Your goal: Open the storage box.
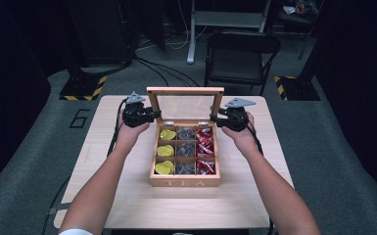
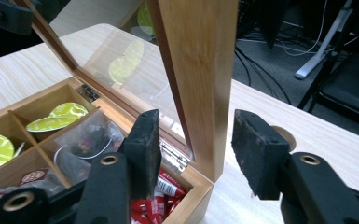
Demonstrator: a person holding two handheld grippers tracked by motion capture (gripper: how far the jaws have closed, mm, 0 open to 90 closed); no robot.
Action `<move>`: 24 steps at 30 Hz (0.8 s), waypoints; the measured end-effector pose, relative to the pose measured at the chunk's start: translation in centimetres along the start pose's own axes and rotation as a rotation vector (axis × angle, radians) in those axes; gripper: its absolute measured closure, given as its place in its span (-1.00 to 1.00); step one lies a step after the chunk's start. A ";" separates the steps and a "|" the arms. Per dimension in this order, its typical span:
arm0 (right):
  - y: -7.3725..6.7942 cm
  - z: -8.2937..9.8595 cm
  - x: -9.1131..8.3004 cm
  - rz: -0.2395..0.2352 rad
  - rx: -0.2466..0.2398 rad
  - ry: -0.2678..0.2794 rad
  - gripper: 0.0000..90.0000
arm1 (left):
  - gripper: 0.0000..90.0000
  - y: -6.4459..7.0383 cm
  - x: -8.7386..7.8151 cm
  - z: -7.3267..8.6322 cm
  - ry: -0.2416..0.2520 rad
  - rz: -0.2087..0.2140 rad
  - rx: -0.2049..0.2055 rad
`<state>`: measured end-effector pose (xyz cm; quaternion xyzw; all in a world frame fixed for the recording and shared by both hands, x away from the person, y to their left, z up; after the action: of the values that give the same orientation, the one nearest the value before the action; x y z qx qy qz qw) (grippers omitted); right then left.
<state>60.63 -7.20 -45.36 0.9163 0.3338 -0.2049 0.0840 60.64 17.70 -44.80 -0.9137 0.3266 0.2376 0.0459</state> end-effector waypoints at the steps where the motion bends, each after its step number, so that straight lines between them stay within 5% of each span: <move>1: 0.0 0.0 0.1 0.002 0.005 -0.001 0.19 | 0.34 0.0 0.0 0.0 0.001 0.000 -0.002; 16: 0.7 -0.4 0.9 -0.002 0.029 0.001 0.42 | 0.35 -0.4 0.4 -0.2 0.028 -0.009 -0.025; 24: 1.0 -0.6 1.1 -0.004 0.026 -0.020 0.43 | 0.29 -0.8 0.4 0.3 -0.012 -0.031 -0.055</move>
<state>62.21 -7.11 -45.29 0.9144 0.3321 -0.2189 0.0749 61.27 18.17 -45.34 -0.9181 0.3056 0.2510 0.0263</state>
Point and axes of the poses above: each handheld gripper's, and its own axes: x roughly forward along the jaws, z roughly out of its underside, y roughly to its right, the point moved 10 cm from there along x, roughly forward along the jaws, and after that the axes turned 1 degree about y, right-handed, at the moved point
